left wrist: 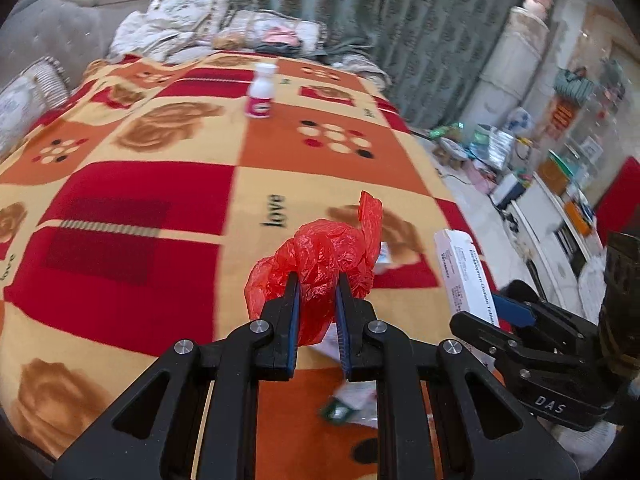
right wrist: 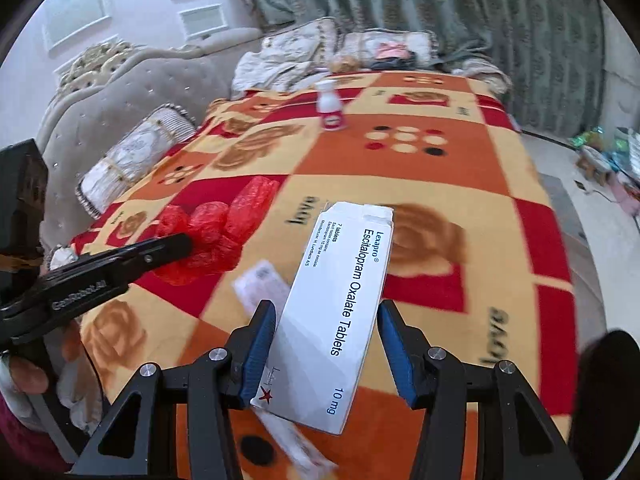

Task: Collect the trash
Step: 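Grasp the red plastic bag with the left tool while the right tool grasps the white tablet box, then carry red bag and white tablet box over the black bin and open both tools, then move both open tools back to the remaining trash on the blanket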

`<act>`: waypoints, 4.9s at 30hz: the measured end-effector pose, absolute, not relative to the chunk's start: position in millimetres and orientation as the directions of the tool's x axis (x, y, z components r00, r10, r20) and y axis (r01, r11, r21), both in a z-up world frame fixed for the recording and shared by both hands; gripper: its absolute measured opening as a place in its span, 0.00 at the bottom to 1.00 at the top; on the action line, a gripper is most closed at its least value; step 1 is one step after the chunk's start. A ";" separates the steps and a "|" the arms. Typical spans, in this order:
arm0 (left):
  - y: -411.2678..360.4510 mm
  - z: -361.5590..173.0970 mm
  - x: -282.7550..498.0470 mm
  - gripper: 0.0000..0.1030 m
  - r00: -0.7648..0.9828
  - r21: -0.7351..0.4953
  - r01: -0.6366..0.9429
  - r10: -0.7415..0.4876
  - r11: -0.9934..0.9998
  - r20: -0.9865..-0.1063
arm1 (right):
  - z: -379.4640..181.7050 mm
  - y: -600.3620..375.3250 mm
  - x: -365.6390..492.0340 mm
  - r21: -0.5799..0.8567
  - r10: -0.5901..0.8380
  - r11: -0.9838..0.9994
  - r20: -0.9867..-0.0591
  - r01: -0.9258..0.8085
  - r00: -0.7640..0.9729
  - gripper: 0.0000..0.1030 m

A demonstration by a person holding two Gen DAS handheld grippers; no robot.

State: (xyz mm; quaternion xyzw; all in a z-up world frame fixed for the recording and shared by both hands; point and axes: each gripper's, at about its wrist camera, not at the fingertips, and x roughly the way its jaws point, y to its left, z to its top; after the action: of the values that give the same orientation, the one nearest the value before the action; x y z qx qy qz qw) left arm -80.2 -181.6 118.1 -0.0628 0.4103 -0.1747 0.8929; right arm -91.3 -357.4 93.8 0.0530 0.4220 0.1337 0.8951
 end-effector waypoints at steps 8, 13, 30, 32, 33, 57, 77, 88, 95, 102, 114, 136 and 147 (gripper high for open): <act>-248.1 124.9 -95.6 0.13 0.568 -0.239 0.363 -0.417 0.901 -0.709 | 95.7 -413.8 -122.1 0.188 0.206 0.977 -0.743 -0.098 0.636 0.49; -288.0 126.6 -104.5 0.13 0.534 -0.245 0.421 -0.457 0.873 -0.712 | 93.8 -450.5 -140.2 0.170 0.148 0.985 -0.747 -0.028 0.648 0.49; -434.4 129.0 -131.9 0.13 0.372 -0.270 0.632 -0.590 0.727 -0.717 | 72.4 -582.9 -206.7 0.188 -0.016 0.946 -0.786 0.264 0.617 0.50; -448.9 125.0 -134.8 0.13 0.359 -0.260 0.649 -0.590 0.715 -0.723 | 68.6 -593.1 -212.2 0.185 -0.029 0.941 -0.792 0.285 0.610 0.50; -457.2 122.5 -135.8 0.13 0.354 -0.254 0.657 -0.588 0.710 -0.728 | 67.5 -598.0 -215.2 0.185 -0.034 0.938 -0.794 0.294 0.607 0.50; -495.8 94.8 -126.7 0.13 0.322 -0.250 0.649 -0.557 0.719 -0.765 | 48.0 -647.9 -232.9 0.243 -0.033 0.897 -0.796 0.369 0.604 0.50; -511.0 66.8 -109.6 0.44 0.215 -0.396 0.571 -0.597 0.719 -0.773 | 27.3 -675.5 -213.4 0.300 -0.013 0.853 -0.806 0.427 0.592 0.72; -470.8 96.1 -136.1 0.44 0.328 -0.273 0.607 -0.548 0.746 -0.769 | 37.4 -648.8 -223.1 0.286 -0.014 0.869 -0.802 0.404 0.597 0.72; -418.6 105.1 -142.5 0.44 0.420 -0.156 0.607 -0.481 0.779 -0.769 | 52.3 -614.5 -222.6 0.250 -0.013 0.900 -0.804 0.356 0.595 0.72; -358.7 108.5 -137.3 0.44 0.483 -0.099 0.553 -0.415 0.827 -0.771 | 64.9 -569.9 -218.4 0.211 0.010 0.939 -0.807 0.271 0.591 0.72; -270.8 123.5 -122.4 0.44 0.562 -0.102 0.413 -0.341 0.905 -0.753 | 89.6 -517.5 -206.6 0.189 0.050 0.967 -0.794 0.169 0.606 0.72; -194.4 96.1 -100.0 0.44 0.535 -0.123 0.263 -0.250 0.957 -0.807 | 99.4 -446.4 -190.7 0.171 0.117 0.984 -0.808 0.041 0.577 0.73; -172.4 93.1 -101.4 0.44 0.532 -0.143 0.224 -0.244 0.964 -0.811 | 104.8 -431.8 -190.3 0.164 0.121 0.986 -0.815 0.026 0.567 0.74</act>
State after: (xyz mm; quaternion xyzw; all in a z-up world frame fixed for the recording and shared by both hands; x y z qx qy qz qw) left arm -101.4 -172.4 93.1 -0.0105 0.4648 -0.1337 0.8752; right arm -190.3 -431.8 104.8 0.0789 0.4644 0.0269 0.8817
